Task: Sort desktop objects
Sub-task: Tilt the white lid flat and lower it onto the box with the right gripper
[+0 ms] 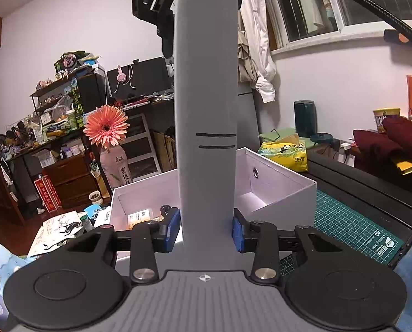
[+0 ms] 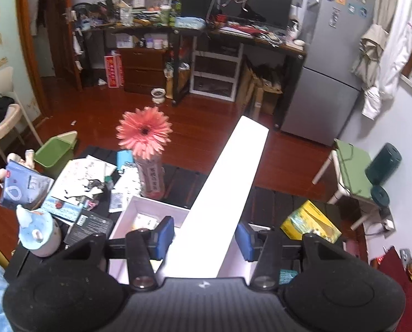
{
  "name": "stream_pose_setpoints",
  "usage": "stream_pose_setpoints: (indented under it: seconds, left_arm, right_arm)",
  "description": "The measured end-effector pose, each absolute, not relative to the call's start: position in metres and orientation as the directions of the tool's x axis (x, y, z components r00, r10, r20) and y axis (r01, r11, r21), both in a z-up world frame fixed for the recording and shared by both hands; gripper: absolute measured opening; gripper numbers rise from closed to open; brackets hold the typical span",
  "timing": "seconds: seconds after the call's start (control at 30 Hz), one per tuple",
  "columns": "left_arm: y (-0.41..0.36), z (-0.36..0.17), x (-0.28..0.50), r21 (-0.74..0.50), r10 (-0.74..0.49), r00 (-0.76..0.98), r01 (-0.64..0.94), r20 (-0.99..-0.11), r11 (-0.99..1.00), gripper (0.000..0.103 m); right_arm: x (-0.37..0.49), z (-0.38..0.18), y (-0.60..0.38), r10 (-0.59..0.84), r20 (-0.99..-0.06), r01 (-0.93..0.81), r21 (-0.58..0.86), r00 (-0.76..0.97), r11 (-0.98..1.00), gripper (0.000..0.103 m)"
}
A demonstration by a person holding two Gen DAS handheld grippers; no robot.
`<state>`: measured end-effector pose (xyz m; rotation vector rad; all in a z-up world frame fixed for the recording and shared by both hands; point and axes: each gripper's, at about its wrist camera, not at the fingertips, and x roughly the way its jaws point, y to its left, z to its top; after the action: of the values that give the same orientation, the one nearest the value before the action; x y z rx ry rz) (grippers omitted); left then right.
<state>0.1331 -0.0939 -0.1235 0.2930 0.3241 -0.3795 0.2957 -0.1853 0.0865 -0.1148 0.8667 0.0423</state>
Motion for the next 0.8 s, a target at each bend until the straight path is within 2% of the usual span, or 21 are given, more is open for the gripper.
stream_pose_setpoints:
  seconds: [0.27, 0.43, 0.8]
  left_arm:
    - [-0.088, -0.120, 0.138, 0.152, -0.351, 0.848, 0.438, -0.398, 0.886, 0.042]
    - [-0.089, -0.121, 0.137, 0.149, -0.352, 0.840, 0.444, -0.414, 0.884, 0.044]
    - [-0.090, -0.118, 0.135, 0.147, -0.359, 0.834, 0.452, -0.420, 0.880, 0.046]
  right_arm:
    - [0.294, 0.077, -0.201, 0.005, -0.736, -0.103, -0.088, 0.677, 0.991, 0.047]
    - [0.289, 0.072, -0.222, 0.045, -0.714, -0.105, -0.041, 0.699, 0.994, 0.047]
    - [0.273, 0.048, -0.288, 0.171, -0.633, -0.098, 0.149, 0.755, 0.984, 0.047]
